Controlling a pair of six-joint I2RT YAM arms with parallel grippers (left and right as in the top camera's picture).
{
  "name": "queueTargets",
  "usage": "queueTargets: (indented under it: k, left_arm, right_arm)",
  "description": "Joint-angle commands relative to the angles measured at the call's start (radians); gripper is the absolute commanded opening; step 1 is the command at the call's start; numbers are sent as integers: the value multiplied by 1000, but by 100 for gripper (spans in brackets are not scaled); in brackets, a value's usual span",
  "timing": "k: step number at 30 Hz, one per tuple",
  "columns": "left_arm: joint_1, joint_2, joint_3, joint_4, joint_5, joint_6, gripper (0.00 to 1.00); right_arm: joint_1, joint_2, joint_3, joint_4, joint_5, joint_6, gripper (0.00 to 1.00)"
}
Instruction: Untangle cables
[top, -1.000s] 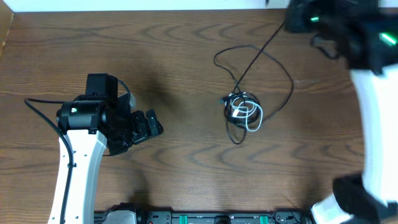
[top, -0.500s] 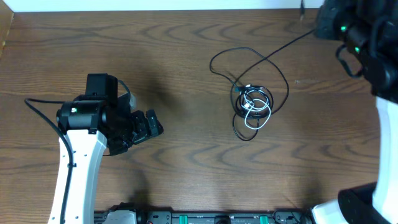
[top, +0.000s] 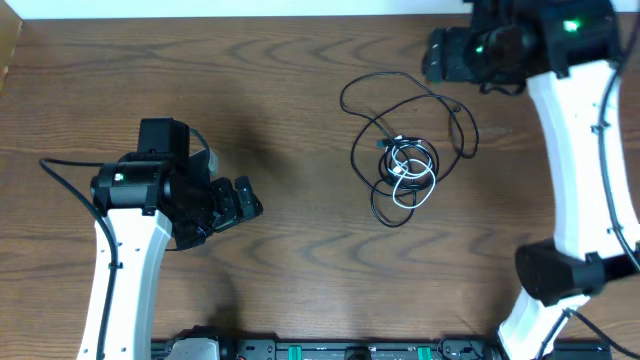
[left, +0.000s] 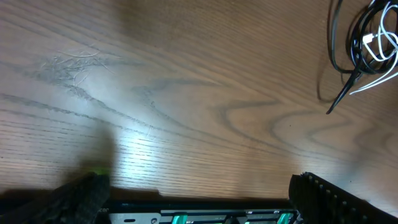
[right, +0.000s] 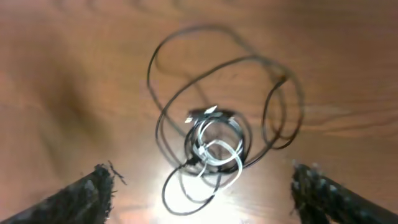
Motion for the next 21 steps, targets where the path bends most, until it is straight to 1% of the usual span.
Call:
queueTargets:
  k: [1, 3, 7, 9, 11, 15, 21]
  left_arm:
    - [-3, 6, -3, 0, 5, -5, 98]
    - [-3, 6, -3, 0, 5, -5, 98]
    - [-3, 6, -3, 0, 5, -6, 98]
    - [-3, 6, -3, 0, 5, -5, 98]
    - [-3, 6, -3, 0, 5, -5, 98]
    - [-3, 6, -3, 0, 5, -5, 98]
    - [-3, 6, -3, 0, 5, -5, 98]
  right_arm:
    - [30, 55, -2, -26, -84, -109, 96]
    - [47, 103, -2, -49, -54, -129, 99]
    - [72, 214, -4, -94, 17, -130, 99]
    - [81, 266, -4, -110, 38, -129, 92]
    - [89, 314, -4, -114, 43, -129, 87]
    - [106, 388, -4, -97, 42, -131, 87]
    - [158, 443, -5, -69, 48, -252, 87]
